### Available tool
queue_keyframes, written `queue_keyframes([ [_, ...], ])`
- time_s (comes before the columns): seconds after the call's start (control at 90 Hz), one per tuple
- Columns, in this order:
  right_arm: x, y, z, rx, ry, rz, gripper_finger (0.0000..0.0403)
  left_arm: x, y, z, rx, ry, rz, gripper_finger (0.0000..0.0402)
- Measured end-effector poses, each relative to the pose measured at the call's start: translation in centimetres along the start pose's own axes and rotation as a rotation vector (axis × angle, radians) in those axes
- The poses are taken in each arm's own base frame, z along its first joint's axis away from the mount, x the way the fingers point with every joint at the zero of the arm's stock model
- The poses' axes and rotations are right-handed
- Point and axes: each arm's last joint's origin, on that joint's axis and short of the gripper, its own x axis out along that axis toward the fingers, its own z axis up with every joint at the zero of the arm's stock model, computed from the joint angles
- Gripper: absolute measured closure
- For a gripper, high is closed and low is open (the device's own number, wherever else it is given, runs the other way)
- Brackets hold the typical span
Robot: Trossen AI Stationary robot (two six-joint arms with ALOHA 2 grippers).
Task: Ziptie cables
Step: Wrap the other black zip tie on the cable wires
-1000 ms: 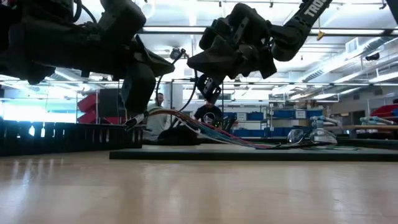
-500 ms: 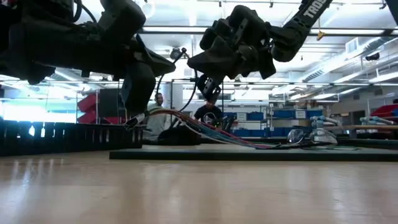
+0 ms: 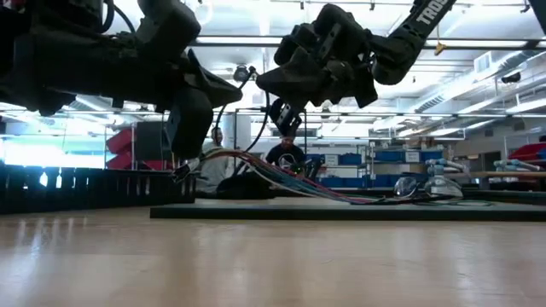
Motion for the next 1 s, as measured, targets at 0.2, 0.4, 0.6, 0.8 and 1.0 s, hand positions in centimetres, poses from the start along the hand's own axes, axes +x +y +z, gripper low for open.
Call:
queue_keyframes([
  [0.2, 0.2, 0.2, 0.0, 0.011, 0.001, 0.006, 0.0402, 0.0, 0.0, 0.0, 0.041, -0.006, -0.004, 0.0401],
  [0.4, 0.2, 0.3, 0.1, 0.020, -0.012, 0.013, 0.0402, 0.0, 0.0, 0.3, 0.065, -0.040, -0.015, 0.0402],
  [0.6, 0.3, 0.5, 0.2, 0.030, -0.016, 0.039, 0.0402, 0.3, 0.0, 1.0, 0.119, -0.050, -0.004, 0.0401],
  [0.8, 0.8, 1.0, 0.1, 0.050, -0.007, 0.064, 0.0402, 0.4, 0.0, 1.1, 0.151, -0.051, -0.002, 0.0401],
  [1.0, 1.2, 1.5, -0.1, 0.069, 0.007, 0.087, 0.0402, 0.4, 0.0, 1.0, 0.208, -0.039, -0.001, 0.0401],
])
